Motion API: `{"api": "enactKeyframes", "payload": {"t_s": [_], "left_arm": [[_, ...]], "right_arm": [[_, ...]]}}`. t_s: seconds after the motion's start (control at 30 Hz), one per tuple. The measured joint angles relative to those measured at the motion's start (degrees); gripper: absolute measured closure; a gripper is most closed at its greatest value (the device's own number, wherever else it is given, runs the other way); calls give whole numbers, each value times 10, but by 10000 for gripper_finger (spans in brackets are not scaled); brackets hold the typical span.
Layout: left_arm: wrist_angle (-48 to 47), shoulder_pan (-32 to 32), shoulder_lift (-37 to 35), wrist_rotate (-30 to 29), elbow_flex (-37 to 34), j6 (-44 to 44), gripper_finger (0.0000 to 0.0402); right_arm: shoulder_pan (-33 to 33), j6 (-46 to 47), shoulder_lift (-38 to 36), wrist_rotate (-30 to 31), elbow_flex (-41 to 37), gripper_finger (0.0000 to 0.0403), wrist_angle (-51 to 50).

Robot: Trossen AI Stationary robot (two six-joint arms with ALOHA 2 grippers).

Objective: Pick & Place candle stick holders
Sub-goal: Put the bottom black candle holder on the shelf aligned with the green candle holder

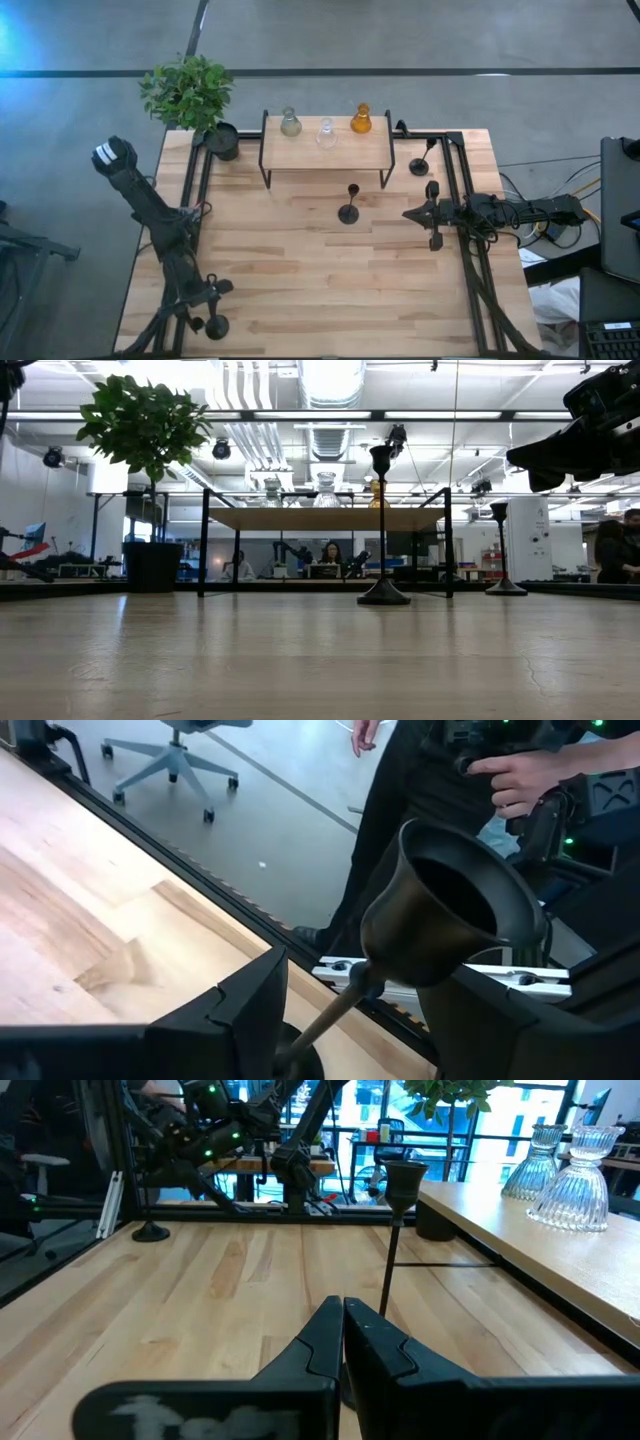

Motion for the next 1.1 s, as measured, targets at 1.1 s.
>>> {"api": "enactKeyframes", "payload": {"t_s": [1.1], "left_arm": [[16, 4, 62, 34, 0, 23, 266]], "right_arm": [[0, 0, 0, 0, 0, 394, 0]]}}
